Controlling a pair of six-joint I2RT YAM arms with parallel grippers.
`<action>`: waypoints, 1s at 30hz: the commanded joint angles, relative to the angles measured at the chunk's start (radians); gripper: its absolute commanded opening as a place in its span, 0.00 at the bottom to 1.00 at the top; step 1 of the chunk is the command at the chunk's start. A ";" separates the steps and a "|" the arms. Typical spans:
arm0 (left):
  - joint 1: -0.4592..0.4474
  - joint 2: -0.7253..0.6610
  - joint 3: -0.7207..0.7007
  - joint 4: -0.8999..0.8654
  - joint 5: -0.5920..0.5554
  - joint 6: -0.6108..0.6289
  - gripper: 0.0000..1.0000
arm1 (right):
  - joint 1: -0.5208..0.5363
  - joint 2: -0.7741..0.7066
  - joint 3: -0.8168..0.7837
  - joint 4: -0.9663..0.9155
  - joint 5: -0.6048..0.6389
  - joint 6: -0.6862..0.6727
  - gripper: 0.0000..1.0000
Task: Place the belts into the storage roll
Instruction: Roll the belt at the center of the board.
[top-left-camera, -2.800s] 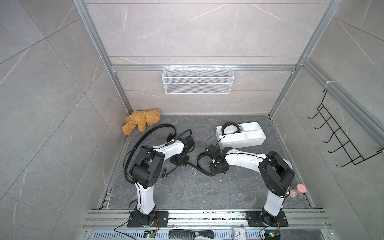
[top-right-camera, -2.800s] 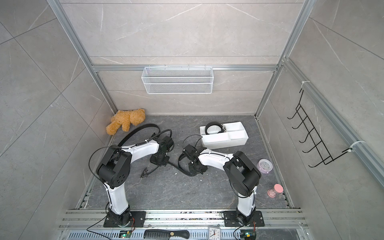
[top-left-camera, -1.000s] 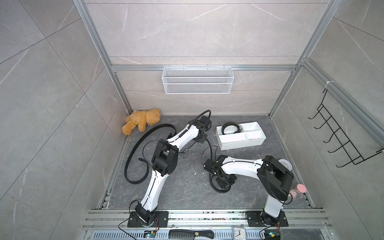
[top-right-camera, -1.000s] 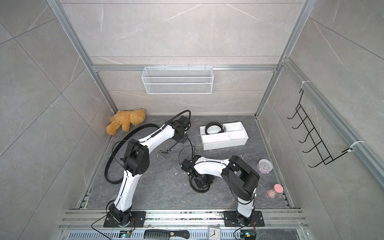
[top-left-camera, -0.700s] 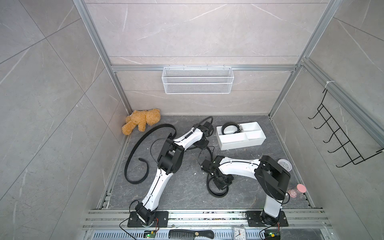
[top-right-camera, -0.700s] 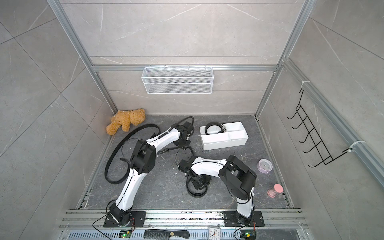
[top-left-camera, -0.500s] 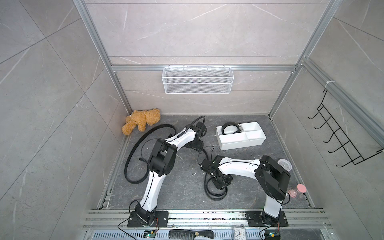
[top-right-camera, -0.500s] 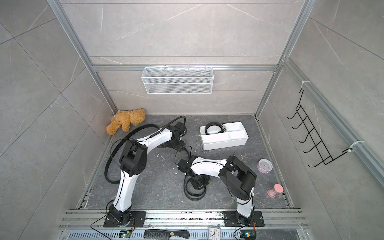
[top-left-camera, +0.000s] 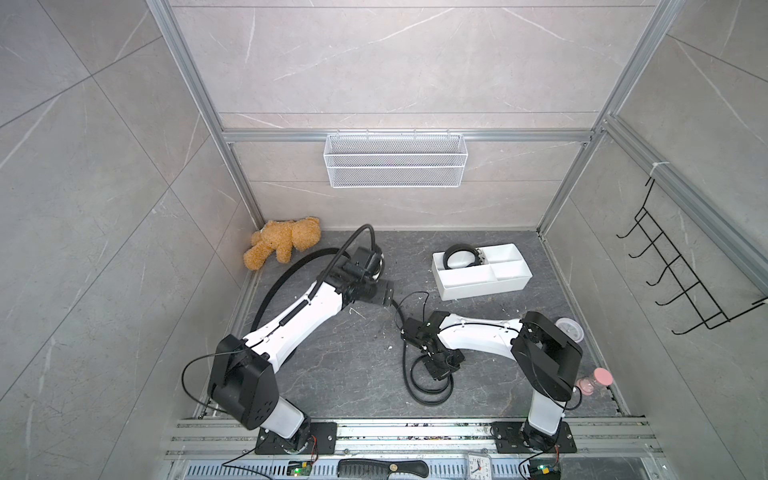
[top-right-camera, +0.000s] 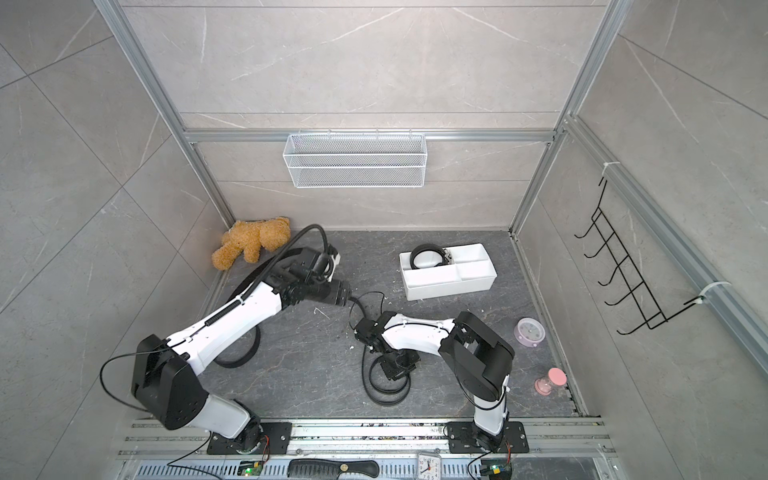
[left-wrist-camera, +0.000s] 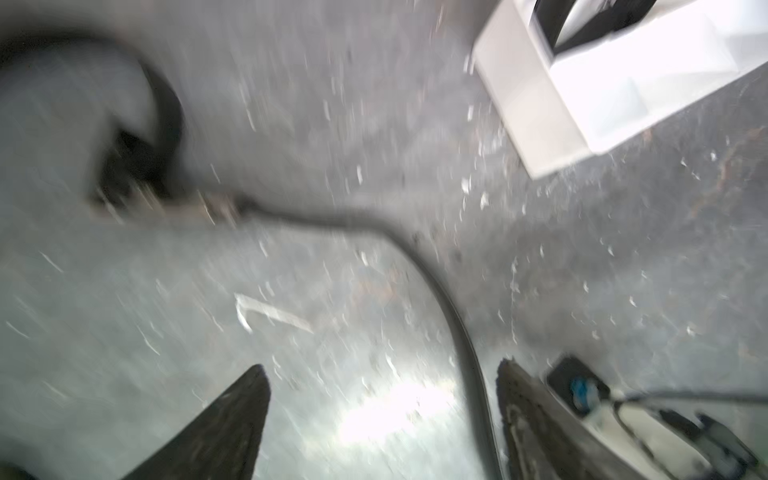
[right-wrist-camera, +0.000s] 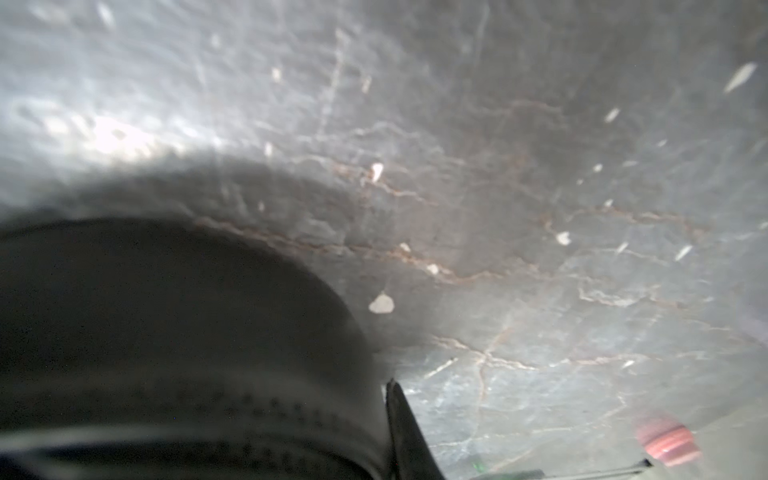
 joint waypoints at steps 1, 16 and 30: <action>-0.094 -0.080 -0.231 -0.030 0.169 -0.274 0.84 | 0.012 0.012 -0.037 0.133 -0.075 0.032 0.19; -0.331 -0.141 -0.460 0.403 0.177 -0.555 0.87 | 0.016 0.010 0.003 0.121 -0.054 0.053 0.18; -0.374 0.145 -0.270 0.147 0.145 -0.487 0.57 | 0.036 0.003 -0.009 0.194 -0.096 0.113 0.18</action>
